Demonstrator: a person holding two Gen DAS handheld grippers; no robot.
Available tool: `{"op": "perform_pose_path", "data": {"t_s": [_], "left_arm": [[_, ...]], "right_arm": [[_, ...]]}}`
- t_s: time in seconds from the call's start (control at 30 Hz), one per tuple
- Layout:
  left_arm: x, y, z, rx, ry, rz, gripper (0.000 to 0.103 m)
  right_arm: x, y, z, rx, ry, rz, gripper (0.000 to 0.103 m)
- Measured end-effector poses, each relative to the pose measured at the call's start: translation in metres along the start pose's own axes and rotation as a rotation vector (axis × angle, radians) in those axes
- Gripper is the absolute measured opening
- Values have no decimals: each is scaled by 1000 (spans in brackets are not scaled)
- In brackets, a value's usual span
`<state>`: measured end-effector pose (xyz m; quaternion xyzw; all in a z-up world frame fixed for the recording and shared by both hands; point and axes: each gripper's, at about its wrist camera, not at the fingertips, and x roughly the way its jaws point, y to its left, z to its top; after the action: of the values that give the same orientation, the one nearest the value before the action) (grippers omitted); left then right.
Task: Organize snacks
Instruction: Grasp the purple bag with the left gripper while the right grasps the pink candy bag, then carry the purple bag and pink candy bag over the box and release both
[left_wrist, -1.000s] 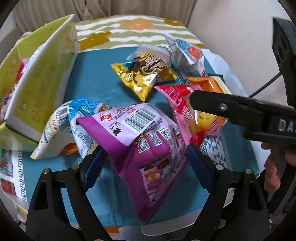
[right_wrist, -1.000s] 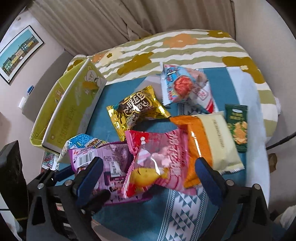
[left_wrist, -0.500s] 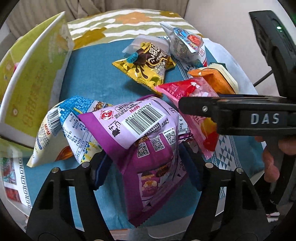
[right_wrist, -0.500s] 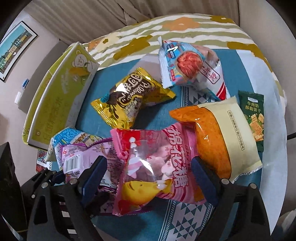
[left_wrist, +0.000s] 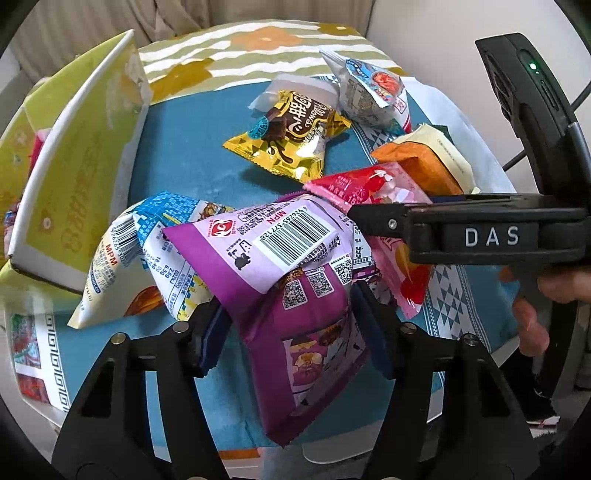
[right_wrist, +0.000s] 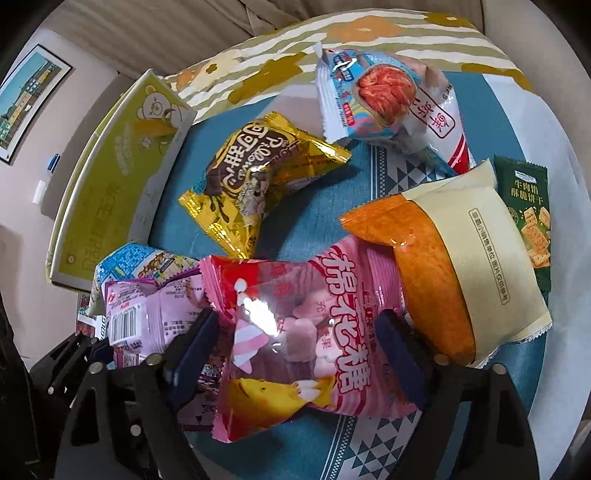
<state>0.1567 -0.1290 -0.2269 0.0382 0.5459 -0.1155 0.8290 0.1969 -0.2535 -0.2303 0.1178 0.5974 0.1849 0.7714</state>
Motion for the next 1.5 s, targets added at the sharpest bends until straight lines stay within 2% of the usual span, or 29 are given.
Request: {"op": "perform_pose_path", "data": {"t_s": [0.2,0.57,0.6,0.87,1.07,1.27,1.5], "left_arm": [[-8,-1,-5,2,-9,4,54],[-41,-7,-14,6,-65,11,53],[-45,-8,-15,6,-74,9,53],[-85,-15,-19,-4,-151,15,53],[-124,-6,-19,-27,-223,39,53],[-166,26,-4,-61,-317,63,53],[-190,101,15,-117,-393,101,53]], "right_arm": [[-7,0,-8,7,-25,22,65],[-46,7,-21,19,-109,60,60],[-51,8,-22,18,-119,60,52],[-93,16,-30,3,-199,82,52],[-130,37,-30,-42,-278,89,52],[-160,67,-20,-110,-350,97,52],[-161,117,12,-176,-400,100,52]]}}
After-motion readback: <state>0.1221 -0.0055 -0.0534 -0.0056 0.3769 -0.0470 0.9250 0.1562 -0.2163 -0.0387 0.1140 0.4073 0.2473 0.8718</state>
